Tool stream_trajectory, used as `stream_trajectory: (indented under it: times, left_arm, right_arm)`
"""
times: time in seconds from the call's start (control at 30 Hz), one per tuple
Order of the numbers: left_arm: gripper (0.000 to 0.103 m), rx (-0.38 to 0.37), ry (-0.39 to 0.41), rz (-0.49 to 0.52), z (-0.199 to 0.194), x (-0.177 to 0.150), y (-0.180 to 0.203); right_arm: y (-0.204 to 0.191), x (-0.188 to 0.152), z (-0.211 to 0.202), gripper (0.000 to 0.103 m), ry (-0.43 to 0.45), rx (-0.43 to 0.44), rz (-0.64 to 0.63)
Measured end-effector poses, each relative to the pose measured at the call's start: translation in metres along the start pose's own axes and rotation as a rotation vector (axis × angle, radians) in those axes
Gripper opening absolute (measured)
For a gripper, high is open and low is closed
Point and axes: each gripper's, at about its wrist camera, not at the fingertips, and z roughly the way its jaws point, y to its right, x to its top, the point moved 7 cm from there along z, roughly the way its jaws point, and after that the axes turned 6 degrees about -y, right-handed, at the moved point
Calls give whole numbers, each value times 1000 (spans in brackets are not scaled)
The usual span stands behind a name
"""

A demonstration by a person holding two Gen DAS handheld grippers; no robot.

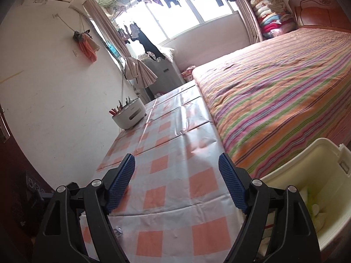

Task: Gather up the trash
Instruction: 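Move both grippers back toward the brown bottle and orange peel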

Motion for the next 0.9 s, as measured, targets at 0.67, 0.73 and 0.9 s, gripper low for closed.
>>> stream_trajectory:
  times: [0.67, 0.73, 0.9]
  left_arm:
    - [89, 393, 189, -10, -42, 39, -61]
    - [89, 437, 214, 13, -45, 53, -61]
    - [89, 492, 294, -12, -52, 97, -72]
  right_arm:
    - [-77, -17, 55, 95, -106, 143, -58]
    - [-75, -17, 61, 95, -118, 149, -44]
    - [-55, -7, 79, 95, -130, 122, 3]
